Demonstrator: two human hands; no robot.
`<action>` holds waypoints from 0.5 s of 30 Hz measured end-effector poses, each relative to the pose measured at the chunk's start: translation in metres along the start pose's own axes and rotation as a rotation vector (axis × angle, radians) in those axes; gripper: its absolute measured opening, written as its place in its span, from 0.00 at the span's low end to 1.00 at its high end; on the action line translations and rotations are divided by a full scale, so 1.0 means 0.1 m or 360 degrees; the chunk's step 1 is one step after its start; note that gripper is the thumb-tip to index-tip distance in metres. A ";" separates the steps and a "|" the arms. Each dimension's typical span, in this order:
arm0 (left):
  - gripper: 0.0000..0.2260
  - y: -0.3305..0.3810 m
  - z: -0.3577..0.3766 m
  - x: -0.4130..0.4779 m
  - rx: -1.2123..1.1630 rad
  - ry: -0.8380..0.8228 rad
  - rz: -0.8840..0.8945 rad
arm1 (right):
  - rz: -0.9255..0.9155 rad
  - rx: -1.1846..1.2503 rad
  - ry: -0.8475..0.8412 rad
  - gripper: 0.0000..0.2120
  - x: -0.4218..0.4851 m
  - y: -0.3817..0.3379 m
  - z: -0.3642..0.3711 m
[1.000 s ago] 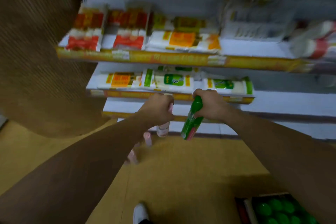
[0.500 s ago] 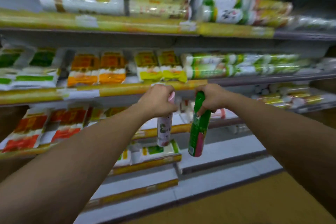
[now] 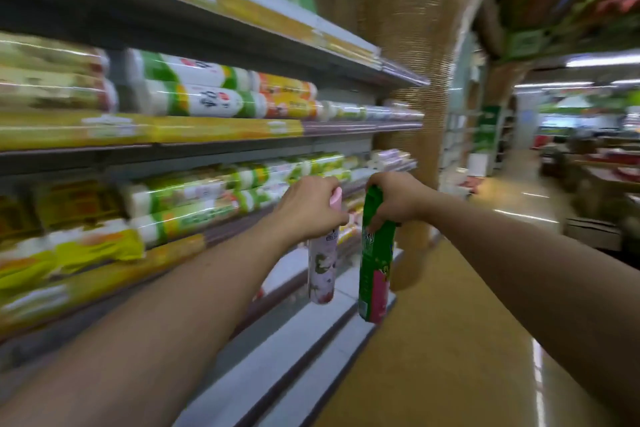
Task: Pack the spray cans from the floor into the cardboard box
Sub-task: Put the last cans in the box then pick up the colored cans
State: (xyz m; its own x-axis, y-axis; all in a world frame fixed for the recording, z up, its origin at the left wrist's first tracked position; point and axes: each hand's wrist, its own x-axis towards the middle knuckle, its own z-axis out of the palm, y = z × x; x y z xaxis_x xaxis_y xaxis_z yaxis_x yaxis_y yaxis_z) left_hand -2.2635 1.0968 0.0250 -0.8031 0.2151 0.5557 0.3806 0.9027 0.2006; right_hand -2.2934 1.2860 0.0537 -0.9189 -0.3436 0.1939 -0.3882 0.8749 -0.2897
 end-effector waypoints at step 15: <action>0.12 1.11 1.78 1.11 -0.0484 -0.0417 0.0561 | 0.0966 -0.0026 0.0128 0.37 -0.41 1.83 -0.06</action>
State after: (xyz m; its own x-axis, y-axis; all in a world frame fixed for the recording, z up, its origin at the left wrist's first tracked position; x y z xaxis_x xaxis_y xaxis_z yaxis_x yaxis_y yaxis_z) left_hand -2.3917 1.2871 -0.0344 -0.6754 0.6066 0.4194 0.7324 0.6185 0.2847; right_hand -2.3266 1.4621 -0.0012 -0.9672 0.2443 0.0692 0.2048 0.9117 -0.3562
